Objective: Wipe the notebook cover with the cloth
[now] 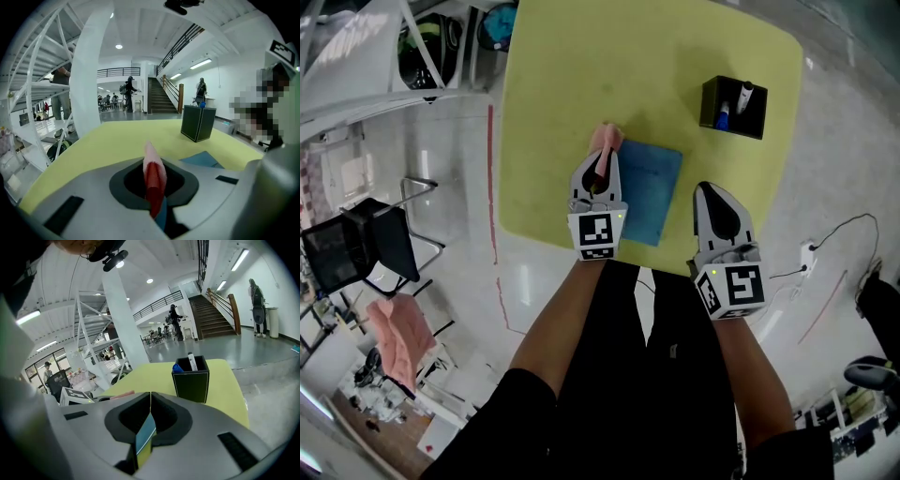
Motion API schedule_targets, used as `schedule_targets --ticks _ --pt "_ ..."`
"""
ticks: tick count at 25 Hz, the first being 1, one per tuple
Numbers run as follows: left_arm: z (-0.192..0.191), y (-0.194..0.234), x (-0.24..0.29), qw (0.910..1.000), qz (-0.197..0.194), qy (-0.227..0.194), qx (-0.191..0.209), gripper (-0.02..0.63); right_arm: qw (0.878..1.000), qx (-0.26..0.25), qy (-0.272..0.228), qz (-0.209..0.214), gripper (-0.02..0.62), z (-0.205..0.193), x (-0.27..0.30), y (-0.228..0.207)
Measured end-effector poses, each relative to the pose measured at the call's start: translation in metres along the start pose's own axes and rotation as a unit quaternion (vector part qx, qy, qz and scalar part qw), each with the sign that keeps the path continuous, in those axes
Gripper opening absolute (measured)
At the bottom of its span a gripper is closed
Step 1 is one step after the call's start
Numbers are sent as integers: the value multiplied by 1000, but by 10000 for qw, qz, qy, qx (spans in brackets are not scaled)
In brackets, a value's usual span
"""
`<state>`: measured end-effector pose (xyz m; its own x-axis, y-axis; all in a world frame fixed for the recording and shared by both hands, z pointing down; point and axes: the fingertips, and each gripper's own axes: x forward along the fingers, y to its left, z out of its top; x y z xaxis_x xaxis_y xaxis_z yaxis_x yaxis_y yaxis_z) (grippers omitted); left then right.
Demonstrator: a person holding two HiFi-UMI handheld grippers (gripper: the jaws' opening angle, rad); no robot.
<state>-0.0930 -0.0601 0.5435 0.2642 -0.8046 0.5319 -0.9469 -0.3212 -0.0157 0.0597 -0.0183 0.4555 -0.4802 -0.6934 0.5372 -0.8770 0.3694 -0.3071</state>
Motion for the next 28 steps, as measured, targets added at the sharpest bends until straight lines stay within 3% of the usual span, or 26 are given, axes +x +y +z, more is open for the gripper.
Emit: schedule_targets --ticks 5,28 --pt "-9 -12 7 9981 2 446 422 32 9999 14 89 111 32 -8 -1 3" --pt "-20 -41 12 9846 -738 1309 894 32 9989 121 -97 446 32 0 -14 3"
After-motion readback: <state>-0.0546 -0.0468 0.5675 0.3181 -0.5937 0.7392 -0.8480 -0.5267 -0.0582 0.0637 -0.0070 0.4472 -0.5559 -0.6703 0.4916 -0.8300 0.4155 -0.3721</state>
